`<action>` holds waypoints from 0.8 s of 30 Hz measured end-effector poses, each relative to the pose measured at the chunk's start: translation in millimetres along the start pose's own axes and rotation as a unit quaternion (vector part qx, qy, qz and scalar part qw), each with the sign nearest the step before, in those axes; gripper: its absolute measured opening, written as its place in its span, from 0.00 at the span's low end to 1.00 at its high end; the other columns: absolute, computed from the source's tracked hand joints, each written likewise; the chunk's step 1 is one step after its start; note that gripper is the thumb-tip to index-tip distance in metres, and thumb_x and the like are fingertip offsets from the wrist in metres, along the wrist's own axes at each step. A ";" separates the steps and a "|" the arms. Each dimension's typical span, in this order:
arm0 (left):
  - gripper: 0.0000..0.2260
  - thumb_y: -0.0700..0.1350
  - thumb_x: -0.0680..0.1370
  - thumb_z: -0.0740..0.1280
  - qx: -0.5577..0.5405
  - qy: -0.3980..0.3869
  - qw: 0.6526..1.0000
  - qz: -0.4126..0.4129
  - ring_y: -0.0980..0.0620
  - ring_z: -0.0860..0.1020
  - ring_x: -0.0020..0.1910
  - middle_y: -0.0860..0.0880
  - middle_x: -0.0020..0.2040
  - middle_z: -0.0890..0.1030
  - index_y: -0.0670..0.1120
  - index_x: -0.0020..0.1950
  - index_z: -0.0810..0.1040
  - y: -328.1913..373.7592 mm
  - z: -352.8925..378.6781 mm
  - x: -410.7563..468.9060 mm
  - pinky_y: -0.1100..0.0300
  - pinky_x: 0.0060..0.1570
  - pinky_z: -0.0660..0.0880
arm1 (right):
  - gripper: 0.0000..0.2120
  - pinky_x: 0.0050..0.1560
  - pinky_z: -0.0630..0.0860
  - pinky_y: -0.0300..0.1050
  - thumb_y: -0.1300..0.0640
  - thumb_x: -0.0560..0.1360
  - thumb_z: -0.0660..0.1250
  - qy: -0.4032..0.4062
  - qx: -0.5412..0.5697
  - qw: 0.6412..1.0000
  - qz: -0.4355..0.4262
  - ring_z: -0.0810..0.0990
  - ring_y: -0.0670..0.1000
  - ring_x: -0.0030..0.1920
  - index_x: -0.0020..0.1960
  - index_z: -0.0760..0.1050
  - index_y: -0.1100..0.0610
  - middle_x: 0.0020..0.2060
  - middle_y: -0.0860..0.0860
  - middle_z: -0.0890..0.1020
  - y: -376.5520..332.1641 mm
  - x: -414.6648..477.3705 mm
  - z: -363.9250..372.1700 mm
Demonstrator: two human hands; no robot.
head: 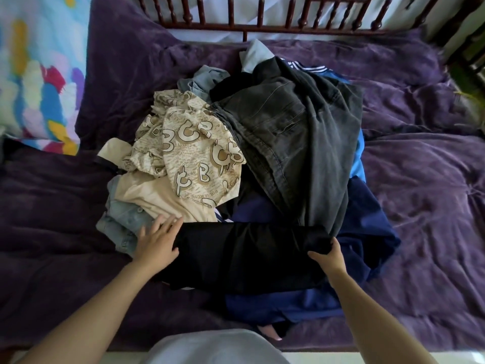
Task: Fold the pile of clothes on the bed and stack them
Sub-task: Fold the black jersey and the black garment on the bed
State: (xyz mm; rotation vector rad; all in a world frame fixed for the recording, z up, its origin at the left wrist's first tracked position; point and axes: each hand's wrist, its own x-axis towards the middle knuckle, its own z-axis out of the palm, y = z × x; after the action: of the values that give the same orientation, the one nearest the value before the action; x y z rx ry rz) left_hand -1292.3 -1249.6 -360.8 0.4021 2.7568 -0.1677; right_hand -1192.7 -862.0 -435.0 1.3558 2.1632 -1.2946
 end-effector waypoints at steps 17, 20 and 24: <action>0.17 0.51 0.73 0.65 -0.007 -0.055 0.998 0.035 0.52 0.68 0.63 0.54 0.62 0.72 0.50 0.60 0.68 8.4 5.8 4.3 0.55 0.61 0.64 | 0.06 0.27 0.77 0.41 0.70 0.68 0.71 -0.032 0.132 0.990 0.033 0.80 0.56 0.29 0.45 0.78 0.66 0.28 0.55 0.81 -11.2 -49.4 -69.0; 0.36 0.56 0.63 0.77 0.018 -0.020 1.000 0.012 0.43 0.70 0.65 0.44 0.66 0.72 0.47 0.67 0.70 34.6 17.6 -15.7 0.43 0.60 0.69 | 0.04 0.24 0.77 0.40 0.70 0.68 0.69 -0.010 0.174 0.983 0.059 0.81 0.52 0.25 0.42 0.76 0.65 0.24 0.54 0.81 7.9 -48.0 -104.2; 0.45 0.44 0.43 0.83 -0.009 0.022 0.998 0.055 0.35 0.72 0.59 0.32 0.59 0.76 0.43 0.61 0.79 69.2 38.6 -23.5 0.33 0.47 0.73 | 0.04 0.33 0.78 0.45 0.69 0.70 0.68 -0.026 0.190 0.977 0.098 0.80 0.58 0.30 0.44 0.76 0.64 0.29 0.58 0.81 31.1 -51.0 -92.8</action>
State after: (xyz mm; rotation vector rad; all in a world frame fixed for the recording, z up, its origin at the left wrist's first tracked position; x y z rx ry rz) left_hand -1238.2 -1196.0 -393.0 0.5573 2.7673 -0.1087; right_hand -1120.8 -812.2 -367.7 1.6047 1.7531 -1.6986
